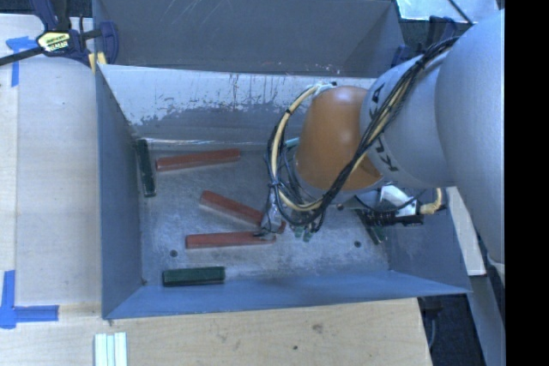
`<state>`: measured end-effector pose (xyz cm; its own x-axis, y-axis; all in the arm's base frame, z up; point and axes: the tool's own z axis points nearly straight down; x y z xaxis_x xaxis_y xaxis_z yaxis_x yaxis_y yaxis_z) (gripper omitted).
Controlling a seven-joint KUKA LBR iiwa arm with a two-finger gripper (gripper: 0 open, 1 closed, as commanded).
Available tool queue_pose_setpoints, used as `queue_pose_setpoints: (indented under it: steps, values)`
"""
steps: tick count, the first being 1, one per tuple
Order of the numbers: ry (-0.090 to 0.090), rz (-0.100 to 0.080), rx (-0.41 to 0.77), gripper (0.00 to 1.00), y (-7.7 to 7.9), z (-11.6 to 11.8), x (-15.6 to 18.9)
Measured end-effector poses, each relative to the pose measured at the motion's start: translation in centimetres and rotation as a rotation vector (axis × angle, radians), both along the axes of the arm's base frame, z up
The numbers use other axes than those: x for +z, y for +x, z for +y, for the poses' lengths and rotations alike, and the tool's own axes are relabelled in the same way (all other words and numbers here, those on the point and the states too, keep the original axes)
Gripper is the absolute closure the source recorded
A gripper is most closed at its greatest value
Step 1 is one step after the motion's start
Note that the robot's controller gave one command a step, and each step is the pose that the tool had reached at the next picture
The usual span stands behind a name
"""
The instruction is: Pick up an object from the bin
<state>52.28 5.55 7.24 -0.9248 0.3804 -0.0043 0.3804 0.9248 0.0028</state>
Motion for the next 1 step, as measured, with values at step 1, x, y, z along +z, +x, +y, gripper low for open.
queue_pose_setpoints:
  steps: [1]
  values:
    - [-0.003,-0.006,0.265,1.00,1.77,-0.84,14.25]
